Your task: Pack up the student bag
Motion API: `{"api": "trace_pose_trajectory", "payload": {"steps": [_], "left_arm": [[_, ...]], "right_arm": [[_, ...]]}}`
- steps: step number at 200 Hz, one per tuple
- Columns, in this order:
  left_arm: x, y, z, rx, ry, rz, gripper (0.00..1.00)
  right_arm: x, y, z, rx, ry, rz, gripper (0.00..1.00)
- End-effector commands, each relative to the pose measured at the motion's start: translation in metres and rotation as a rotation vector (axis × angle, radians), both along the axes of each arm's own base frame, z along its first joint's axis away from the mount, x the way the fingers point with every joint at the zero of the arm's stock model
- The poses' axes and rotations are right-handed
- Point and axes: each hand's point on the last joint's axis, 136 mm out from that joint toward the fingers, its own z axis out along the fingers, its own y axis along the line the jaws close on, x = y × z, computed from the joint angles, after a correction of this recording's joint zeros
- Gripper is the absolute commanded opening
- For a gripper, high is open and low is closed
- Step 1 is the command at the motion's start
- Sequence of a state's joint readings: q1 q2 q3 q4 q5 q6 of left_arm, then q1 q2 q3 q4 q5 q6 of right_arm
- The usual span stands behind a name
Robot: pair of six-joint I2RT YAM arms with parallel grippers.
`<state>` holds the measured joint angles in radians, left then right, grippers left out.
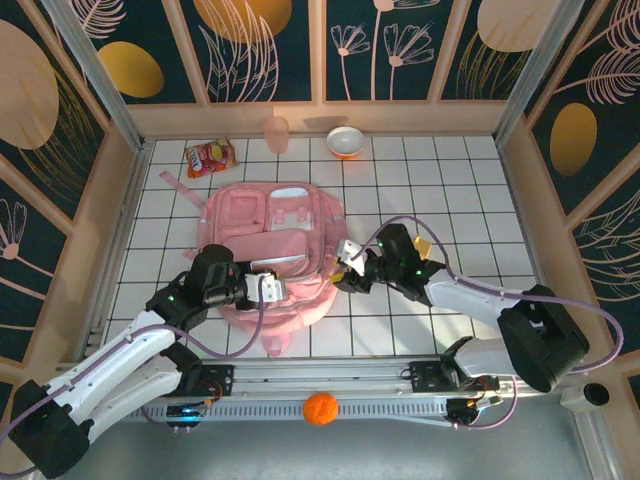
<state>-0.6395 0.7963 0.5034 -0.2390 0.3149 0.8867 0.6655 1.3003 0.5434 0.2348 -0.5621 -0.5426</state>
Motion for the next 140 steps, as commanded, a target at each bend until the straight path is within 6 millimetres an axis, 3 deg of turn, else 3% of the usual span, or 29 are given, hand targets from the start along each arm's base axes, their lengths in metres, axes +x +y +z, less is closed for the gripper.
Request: {"api": "trace_pose_trajectory", "payload": {"steps": [1, 66, 96, 140], "left_arm": [[0.004, -0.017, 0.051, -0.113, -0.133, -0.081, 0.00], [0.006, -0.017, 0.051, -0.112, -0.148, -0.077, 0.00], [0.005, -0.019, 0.052, -0.122, -0.145, -0.084, 0.00], [0.003, -0.019, 0.054, -0.125, -0.144, -0.090, 0.00]], "right_arm": [[0.005, 0.015, 0.023, 0.087, -0.041, 0.040, 0.40], [-0.015, 0.027, 0.013, 0.078, 0.062, 0.145, 0.36], [-0.013, 0.031, 0.011, 0.083, 0.098, 0.131, 0.30], [0.008, 0.031, 0.001, 0.024, 0.154, 0.022, 0.06]]}}
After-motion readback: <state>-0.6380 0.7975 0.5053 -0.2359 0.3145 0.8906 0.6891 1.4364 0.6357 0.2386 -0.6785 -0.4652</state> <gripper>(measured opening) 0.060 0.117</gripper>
